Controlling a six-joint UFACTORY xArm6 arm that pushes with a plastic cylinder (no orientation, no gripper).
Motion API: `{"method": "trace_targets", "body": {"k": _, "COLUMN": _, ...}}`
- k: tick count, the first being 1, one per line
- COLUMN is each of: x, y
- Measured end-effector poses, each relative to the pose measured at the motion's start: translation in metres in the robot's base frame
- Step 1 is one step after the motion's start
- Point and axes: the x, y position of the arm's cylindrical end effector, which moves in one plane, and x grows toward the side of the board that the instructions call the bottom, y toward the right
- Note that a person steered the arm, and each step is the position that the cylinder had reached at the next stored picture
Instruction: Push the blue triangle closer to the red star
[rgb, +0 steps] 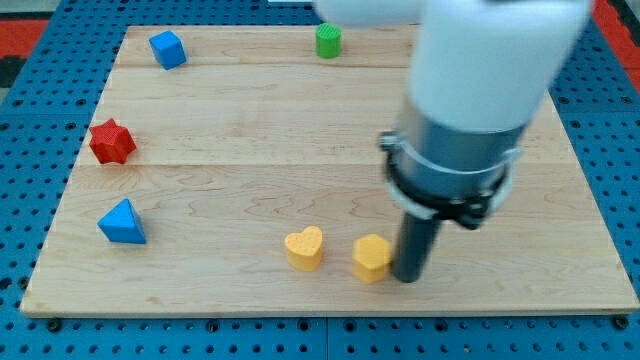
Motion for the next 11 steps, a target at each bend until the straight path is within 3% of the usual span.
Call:
{"method": "trace_targets", "body": {"k": 1, "x": -0.003, "y": -0.06}}
{"method": "trace_targets", "body": {"k": 4, "x": -0.003, "y": -0.082}}
{"method": "trace_targets", "body": {"k": 5, "x": 0.032, "y": -0.076}}
{"method": "trace_targets", "body": {"k": 7, "x": 0.033, "y": -0.134}}
{"method": "trace_targets", "body": {"k": 11, "x": 0.034, "y": -0.175}}
